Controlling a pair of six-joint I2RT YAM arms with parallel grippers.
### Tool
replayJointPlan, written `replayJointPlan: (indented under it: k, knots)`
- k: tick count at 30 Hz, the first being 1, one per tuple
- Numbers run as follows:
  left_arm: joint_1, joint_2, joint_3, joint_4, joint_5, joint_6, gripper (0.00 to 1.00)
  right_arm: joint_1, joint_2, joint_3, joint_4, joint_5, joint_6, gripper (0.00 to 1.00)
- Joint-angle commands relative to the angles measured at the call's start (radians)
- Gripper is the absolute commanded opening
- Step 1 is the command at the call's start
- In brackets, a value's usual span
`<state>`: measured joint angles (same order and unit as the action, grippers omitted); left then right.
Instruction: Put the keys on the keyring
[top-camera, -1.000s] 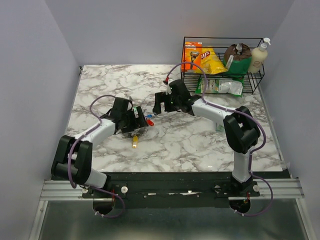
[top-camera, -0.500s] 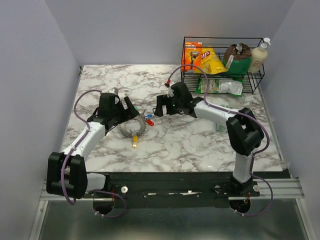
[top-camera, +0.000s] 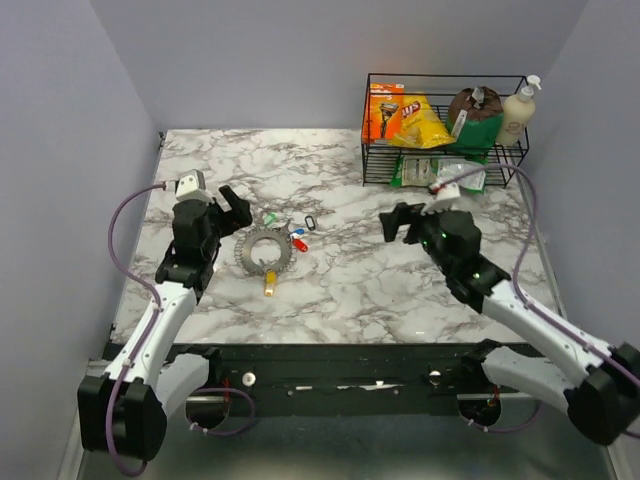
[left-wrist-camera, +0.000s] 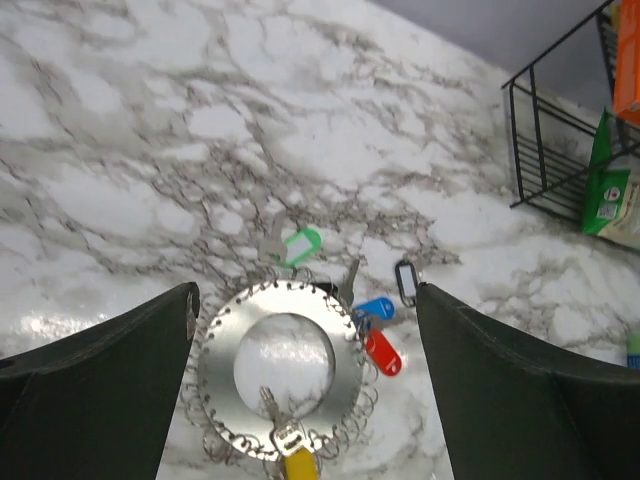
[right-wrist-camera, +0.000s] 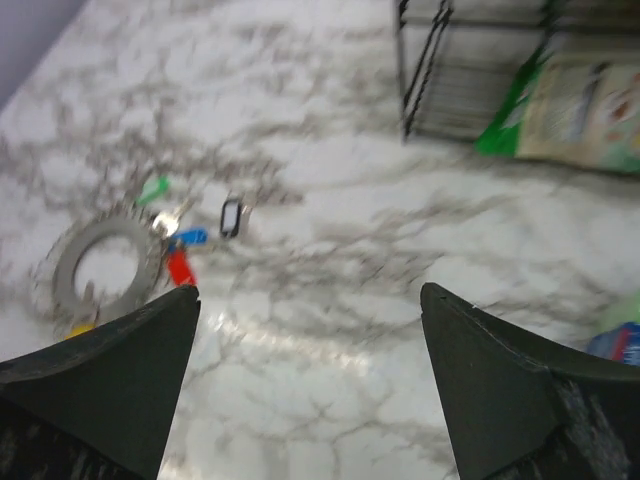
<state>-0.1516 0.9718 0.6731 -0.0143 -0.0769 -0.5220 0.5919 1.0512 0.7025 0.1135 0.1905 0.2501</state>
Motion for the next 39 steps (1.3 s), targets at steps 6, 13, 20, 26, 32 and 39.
replayJointPlan:
  k: [6, 13, 20, 26, 32, 39]
  knots:
    - [0.004, -0.142, -0.220, 0.382, -0.133, 0.143, 0.99, -0.092, -0.140, -0.506, 0.851, 0.372, -0.420, 1.00]
    - [0.004, -0.179, -0.283, 0.427, -0.173, 0.231, 0.99, -0.142, -0.120, -0.505, 0.842, 0.341, -0.371, 1.00]
    - [0.004, -0.176, -0.302, 0.421, -0.227, 0.234, 0.99, -0.149, -0.118, -0.475, 0.755, 0.354, -0.308, 1.00]
    - [0.004, -0.166, -0.323, 0.459, -0.212, 0.246, 0.99, -0.170, -0.165, -0.451, 0.681, 0.182, -0.293, 1.00]
    - [0.004, -0.136, -0.356, 0.514, -0.264, 0.273, 0.99, -0.181, -0.184, -0.414, 0.556, 0.129, -0.308, 1.00]
    - [0.004, -0.076, -0.388, 0.643, -0.228, 0.335, 0.99, -0.181, -0.232, -0.377, 0.468, -0.011, -0.328, 1.00]
